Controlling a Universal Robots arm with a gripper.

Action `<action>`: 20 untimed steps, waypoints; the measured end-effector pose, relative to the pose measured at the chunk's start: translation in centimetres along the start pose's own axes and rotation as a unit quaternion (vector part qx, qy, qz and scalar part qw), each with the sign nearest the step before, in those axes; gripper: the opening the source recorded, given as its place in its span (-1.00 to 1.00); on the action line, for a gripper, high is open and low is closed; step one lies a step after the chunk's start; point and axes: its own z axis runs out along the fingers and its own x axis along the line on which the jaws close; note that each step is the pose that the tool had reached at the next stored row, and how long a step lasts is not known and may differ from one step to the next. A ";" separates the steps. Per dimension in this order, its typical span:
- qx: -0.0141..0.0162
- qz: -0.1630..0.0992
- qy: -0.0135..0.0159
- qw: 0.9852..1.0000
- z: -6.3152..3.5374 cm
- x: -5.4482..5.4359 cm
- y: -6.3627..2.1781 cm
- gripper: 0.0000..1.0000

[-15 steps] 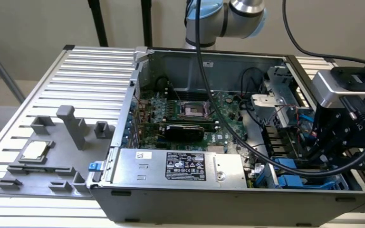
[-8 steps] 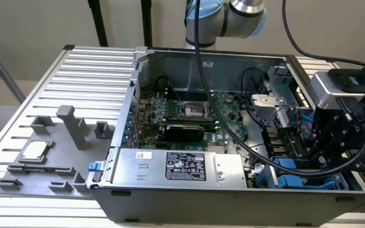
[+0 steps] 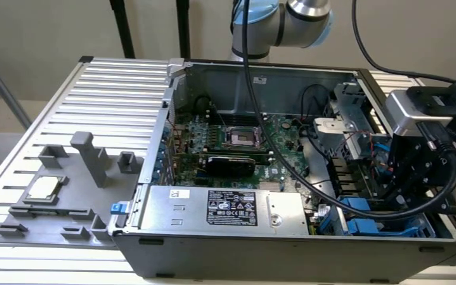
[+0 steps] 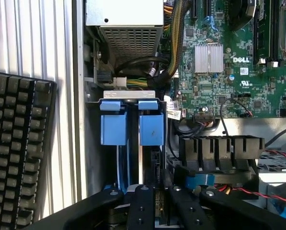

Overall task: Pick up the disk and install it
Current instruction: 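Insert the first disk wire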

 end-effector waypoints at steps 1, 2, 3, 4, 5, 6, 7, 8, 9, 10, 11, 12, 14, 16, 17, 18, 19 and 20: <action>0.000 0.000 0.000 1.000 0.00 -0.1 0.00 -0.65; 0.000 0.000 0.000 1.000 0.00 -0.2 0.01 -0.65; 0.000 0.000 0.000 1.000 0.00 -0.2 0.00 -0.65; 0.000 0.000 0.001 1.000 0.01 -0.2 0.00 -0.65; 0.000 0.001 0.001 1.000 0.02 -0.2 0.00 -0.65; 0.000 0.001 0.001 1.000 0.04 -0.2 0.00 -0.65; 0.000 0.001 0.002 1.000 0.04 -0.2 0.00 -0.65; 0.000 0.001 0.003 1.000 0.04 -0.2 0.00 -0.65; 0.000 0.001 0.003 1.000 0.05 -0.2 0.00 -0.65; 0.000 0.001 0.003 1.000 0.06 -0.2 0.00 -0.65; 0.000 0.001 0.003 1.000 0.09 -0.2 0.00 -0.65; 0.000 0.001 0.003 1.000 0.15 -0.2 0.00 -0.65; 0.000 0.001 0.004 1.000 0.27 -0.2 0.00 -0.65; 0.000 0.001 0.004 1.000 0.39 -0.2 0.00 -0.65; 0.000 0.001 0.004 1.000 0.45 -0.2 -0.01 -0.65; 0.000 0.001 0.004 1.000 0.50 -0.2 -0.01 -0.65; 0.000 0.001 0.004 1.000 0.52 -0.2 -0.01 -0.65; 0.000 0.001 0.004 1.000 0.54 -0.2 -0.01 -0.65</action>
